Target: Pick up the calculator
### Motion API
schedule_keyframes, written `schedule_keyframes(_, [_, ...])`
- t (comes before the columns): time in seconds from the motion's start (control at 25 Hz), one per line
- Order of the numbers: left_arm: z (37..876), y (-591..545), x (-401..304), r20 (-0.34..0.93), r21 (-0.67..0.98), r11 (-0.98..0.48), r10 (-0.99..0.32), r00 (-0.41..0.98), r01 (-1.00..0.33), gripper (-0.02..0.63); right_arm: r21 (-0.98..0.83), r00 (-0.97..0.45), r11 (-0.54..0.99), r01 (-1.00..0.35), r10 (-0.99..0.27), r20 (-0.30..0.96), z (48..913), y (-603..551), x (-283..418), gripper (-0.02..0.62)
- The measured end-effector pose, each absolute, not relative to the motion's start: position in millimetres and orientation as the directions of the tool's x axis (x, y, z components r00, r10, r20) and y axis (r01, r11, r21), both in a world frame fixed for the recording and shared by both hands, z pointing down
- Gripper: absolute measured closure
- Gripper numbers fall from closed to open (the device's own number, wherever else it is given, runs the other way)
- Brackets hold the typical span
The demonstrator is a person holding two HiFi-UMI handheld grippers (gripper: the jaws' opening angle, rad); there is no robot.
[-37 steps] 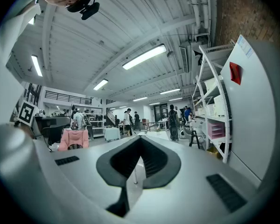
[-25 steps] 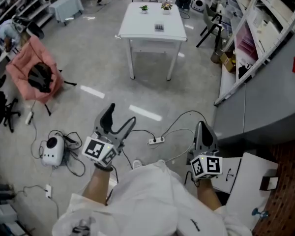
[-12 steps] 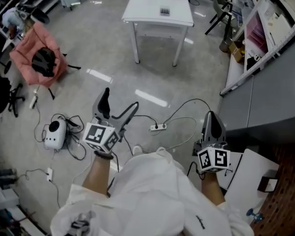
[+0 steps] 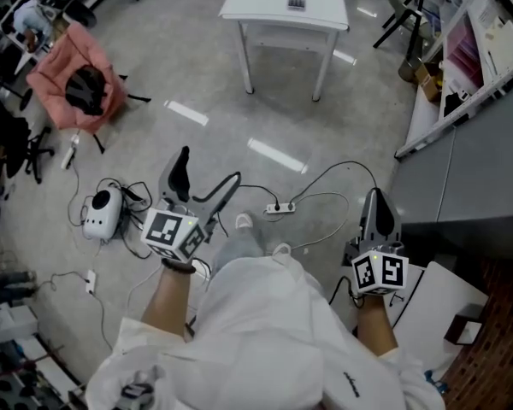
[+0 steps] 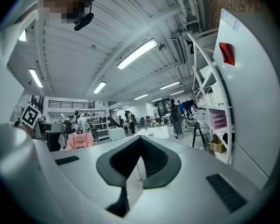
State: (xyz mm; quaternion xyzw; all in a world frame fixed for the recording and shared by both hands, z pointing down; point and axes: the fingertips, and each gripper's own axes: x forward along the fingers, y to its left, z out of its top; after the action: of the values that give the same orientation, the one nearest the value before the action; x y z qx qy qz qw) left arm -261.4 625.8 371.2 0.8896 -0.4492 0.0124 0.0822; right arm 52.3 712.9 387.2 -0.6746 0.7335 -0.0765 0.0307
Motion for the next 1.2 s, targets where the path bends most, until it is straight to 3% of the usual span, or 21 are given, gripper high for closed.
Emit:
schedule_keyframes(0.52, [374,566,-252,0.070,0.154,-0.607,-0.780,0.622,-0.779,0.117,-0.140,-0.076,0.068,-0.988,-0.996,0.053,386,659,50,0.578])
schedule_keyframes(1.2, [378,352,-300,0.013,0.215,-0.697,-0.699,0.715,-0.684,0.117,-0.093,-0.007,0.005,-0.996,-1.000,0.017,356,449,-35,0.577])
